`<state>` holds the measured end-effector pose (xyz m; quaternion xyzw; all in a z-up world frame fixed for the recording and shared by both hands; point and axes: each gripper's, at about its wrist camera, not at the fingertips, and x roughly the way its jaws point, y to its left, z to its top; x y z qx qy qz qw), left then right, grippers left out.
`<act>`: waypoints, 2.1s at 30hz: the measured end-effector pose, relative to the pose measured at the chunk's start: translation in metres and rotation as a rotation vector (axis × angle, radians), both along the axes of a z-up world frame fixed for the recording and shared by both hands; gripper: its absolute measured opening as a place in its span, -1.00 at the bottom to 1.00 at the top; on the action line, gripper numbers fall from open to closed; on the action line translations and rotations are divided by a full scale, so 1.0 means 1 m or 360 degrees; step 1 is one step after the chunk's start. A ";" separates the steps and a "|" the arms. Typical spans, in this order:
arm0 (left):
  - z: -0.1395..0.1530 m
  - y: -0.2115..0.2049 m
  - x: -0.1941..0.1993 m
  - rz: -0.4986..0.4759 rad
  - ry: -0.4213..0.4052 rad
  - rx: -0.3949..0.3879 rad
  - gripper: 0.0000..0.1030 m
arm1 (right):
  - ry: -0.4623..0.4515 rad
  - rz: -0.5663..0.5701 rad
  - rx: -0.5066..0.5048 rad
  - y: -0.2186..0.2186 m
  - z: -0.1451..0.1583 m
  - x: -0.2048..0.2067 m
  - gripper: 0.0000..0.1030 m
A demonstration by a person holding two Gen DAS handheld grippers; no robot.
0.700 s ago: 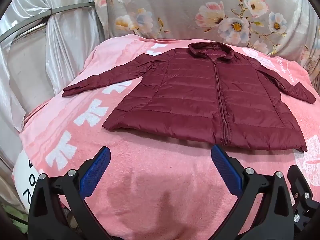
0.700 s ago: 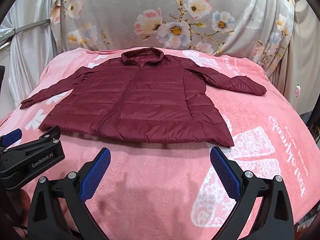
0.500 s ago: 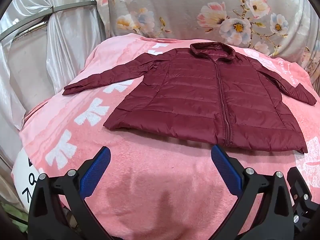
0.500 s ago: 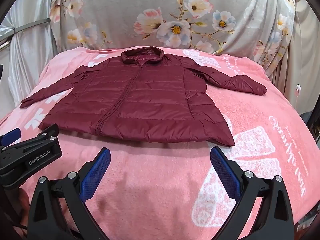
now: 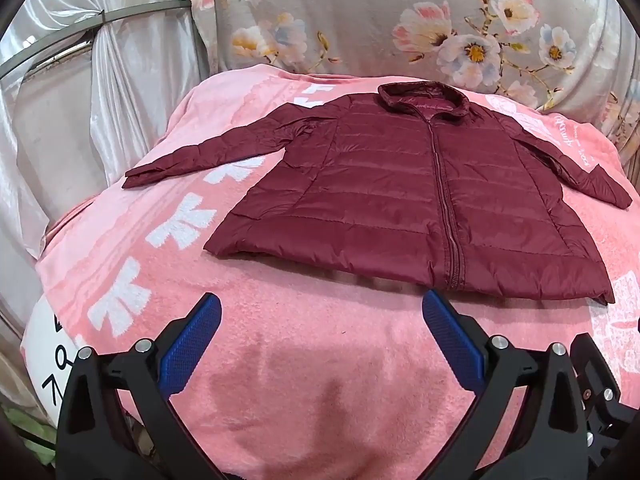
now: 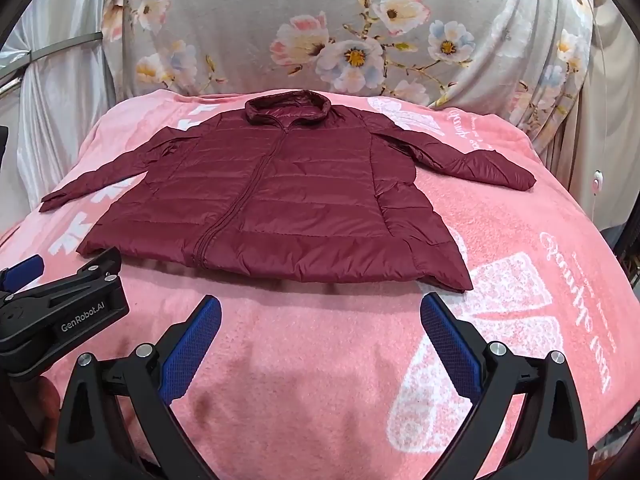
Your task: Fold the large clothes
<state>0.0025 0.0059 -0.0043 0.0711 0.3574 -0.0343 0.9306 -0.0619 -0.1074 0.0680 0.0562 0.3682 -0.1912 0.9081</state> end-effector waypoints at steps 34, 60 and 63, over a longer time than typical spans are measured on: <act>0.029 0.001 0.029 0.0034 0.0029 -0.0022 0.91 | 0.0027 0.0058 -0.0010 0.000 0.029 0.043 0.90; 0.017 -0.013 0.036 0.0048 0.0041 0.0007 0.91 | 0.0037 0.0037 0.0028 -0.012 0.016 0.052 0.90; 0.015 -0.016 0.035 0.0045 0.0047 0.0011 0.91 | 0.0042 0.0026 0.0039 -0.014 0.014 0.050 0.90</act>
